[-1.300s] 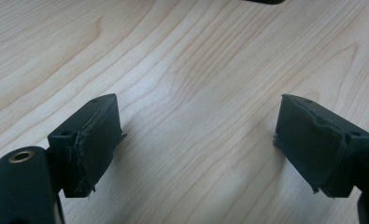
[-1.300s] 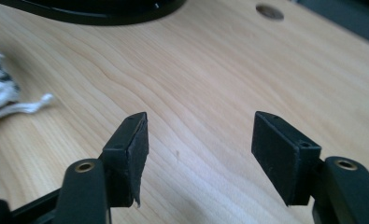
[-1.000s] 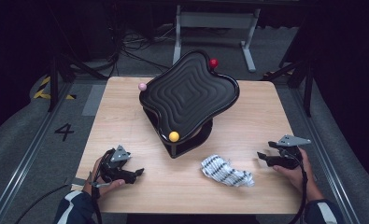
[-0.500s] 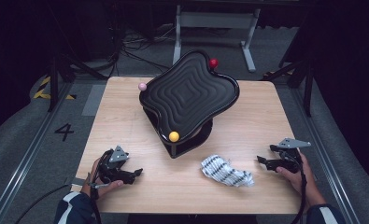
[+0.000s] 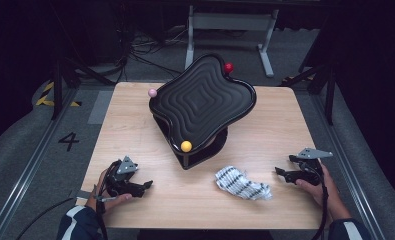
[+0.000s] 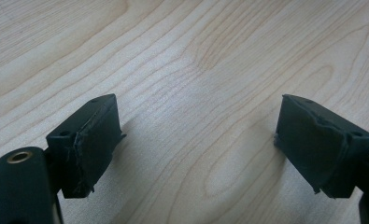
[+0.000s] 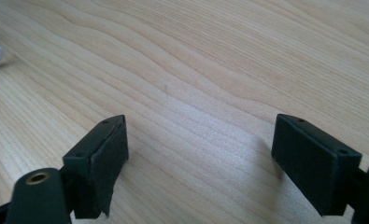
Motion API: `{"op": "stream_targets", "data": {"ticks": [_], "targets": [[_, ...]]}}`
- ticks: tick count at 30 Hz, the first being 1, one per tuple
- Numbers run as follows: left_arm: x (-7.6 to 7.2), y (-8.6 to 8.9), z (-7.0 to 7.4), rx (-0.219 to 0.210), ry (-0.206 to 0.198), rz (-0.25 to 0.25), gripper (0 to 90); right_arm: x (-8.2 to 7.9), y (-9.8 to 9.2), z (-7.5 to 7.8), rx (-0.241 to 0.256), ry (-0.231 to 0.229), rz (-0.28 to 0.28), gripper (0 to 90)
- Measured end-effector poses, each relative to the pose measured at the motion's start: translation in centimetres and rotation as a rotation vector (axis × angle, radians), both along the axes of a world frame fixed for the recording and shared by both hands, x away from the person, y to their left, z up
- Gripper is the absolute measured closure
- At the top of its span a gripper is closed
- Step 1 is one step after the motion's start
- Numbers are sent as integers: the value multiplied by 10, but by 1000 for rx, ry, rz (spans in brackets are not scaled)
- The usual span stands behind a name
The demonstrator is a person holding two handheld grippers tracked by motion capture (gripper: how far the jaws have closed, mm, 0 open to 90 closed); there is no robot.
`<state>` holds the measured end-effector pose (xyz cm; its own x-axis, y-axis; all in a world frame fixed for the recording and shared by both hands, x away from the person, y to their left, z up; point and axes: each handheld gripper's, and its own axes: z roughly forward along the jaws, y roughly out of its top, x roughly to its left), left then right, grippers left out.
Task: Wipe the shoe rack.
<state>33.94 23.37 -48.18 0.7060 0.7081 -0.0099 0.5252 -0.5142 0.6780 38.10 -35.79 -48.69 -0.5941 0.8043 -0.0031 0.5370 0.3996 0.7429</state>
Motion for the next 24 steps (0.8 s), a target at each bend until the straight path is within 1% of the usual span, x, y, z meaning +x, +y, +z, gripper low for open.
{"op": "stream_targets", "data": {"ticks": [6, 12, 14, 15, 24], "targets": [[1, 0, 0, -2, 1, -1, 142, 0, 0, 0, 4, 2, -2, 187], [2, 1, 0, 4, -2, -4, 140, 0, 0, 0, 0, 6, -9, 163], [2, 0, 0, 0, -4, 0, 140, 0, 0, 0, 0, 6, -9, 162], [2, 0, 0, 0, 1, 0, 139, 0, 0, 0, 0, 6, -10, 161], [2, 1, 0, 2, 2, 2, 137, -1, -1, 0, -1, 9, -20, 148]]}}
